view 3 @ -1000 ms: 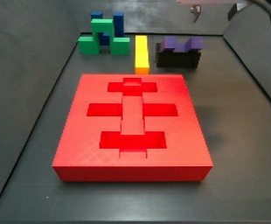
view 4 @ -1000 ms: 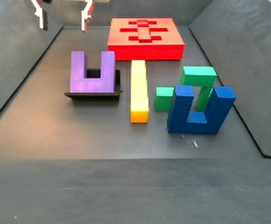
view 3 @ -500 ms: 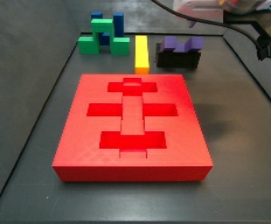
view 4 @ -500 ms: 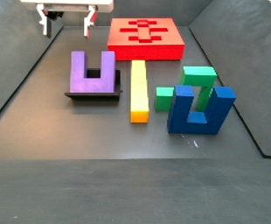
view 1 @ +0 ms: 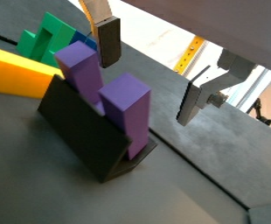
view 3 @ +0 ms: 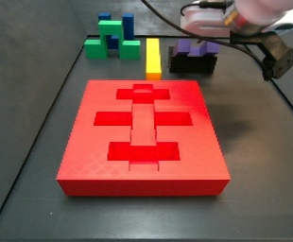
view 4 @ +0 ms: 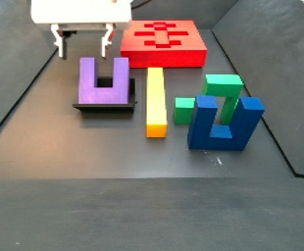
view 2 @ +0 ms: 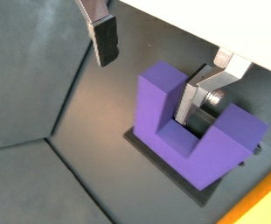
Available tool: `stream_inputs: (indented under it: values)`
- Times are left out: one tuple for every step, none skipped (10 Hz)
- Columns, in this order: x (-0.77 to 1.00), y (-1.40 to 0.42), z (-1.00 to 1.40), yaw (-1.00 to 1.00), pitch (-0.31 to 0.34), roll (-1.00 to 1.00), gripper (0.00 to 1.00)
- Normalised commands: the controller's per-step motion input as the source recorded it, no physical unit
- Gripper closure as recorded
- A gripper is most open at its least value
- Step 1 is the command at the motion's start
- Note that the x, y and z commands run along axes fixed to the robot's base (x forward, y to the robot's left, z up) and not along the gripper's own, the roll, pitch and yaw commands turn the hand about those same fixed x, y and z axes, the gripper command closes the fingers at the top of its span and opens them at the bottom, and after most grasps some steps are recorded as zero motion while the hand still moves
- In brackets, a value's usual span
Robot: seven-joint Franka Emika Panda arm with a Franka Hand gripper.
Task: Pick up the purple object. Move up. Place the purple object on the fixture. Regrasp the purple object. Move to above the board. Insert the purple object.
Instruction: Regrasp the purple object.
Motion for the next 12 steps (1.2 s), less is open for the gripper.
stream_inputs:
  values:
    - [0.00,0.00,-0.33,0.05,0.000,0.02,0.00]
    - [0.00,0.02,-0.31,0.04,-0.006,0.00,0.00]
    - [0.02,0.05,-0.29,0.05,-0.023,0.00,0.00]
    - [0.09,0.08,-0.21,0.07,-0.014,0.00,0.00]
    - [0.13,0.12,-0.16,0.08,0.000,0.00,0.00]
    - [0.07,0.08,-0.23,0.05,-0.020,0.03,0.00]
    - [0.00,0.04,-0.18,0.03,0.000,0.02,0.00]
    - [0.00,0.01,-0.10,0.00,0.000,0.00,0.00]
    - [0.02,0.00,0.00,0.00,0.000,0.00,0.00]
    - [0.14,0.00,0.00,0.00,0.000,0.00,0.00]
    - [0.16,0.00,0.00,0.00,0.000,0.00,0.00]
    - [0.15,0.00,0.00,0.00,0.017,0.00,0.00]
